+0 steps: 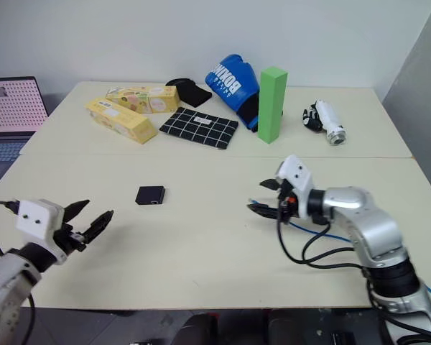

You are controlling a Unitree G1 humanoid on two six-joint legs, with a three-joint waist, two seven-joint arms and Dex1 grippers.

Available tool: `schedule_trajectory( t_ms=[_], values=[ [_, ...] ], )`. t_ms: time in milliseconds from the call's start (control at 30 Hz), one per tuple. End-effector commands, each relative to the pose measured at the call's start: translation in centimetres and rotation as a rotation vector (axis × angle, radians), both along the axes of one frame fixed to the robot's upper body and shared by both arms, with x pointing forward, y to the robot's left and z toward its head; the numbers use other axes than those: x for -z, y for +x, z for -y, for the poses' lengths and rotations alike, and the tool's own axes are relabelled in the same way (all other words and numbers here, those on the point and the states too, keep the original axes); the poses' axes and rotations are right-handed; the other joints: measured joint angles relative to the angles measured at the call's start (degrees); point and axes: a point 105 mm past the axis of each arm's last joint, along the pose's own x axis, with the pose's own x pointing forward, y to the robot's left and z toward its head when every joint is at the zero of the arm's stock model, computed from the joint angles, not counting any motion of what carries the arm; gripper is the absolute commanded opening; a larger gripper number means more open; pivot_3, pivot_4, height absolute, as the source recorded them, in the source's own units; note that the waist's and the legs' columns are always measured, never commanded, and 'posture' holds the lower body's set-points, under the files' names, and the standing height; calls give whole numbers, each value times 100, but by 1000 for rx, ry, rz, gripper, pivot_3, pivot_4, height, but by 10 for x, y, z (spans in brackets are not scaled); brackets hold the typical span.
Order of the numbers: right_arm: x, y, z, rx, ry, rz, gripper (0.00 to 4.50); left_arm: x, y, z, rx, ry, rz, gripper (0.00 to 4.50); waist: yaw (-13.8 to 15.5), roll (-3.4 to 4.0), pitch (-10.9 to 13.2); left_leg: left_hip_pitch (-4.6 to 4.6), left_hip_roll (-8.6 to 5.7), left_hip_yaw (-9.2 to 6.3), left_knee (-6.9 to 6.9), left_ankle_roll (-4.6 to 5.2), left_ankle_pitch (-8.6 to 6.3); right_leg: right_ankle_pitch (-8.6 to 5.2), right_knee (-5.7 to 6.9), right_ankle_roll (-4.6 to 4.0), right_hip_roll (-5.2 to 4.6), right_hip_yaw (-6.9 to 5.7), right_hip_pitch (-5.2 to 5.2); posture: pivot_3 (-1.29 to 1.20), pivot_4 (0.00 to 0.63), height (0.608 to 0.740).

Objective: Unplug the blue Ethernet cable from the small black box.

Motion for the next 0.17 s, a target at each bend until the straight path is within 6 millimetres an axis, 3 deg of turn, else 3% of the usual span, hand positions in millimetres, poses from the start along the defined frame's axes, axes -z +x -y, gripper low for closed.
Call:
schedule_trajectory(
  t_ms=[33, 167],
  values=[
    [-13, -4, 19, -14, -28, 15, 3574, -26, -4, 2, 89, 39, 10, 3207, -7, 0, 0, -1, 0, 0, -2, 0, 0, 0, -4, 0, 0, 1, -1, 0, 150, 740],
    [-17, -4, 31, -1, -51, 13, 3574, -36, -4, 1, 145, 44, -3, 3207, -26, 0, 0, 1, 2, 5, -4, 0, 0, -1, -4, -1, 2, 8, -4, 0, 150, 740]
  ],
)
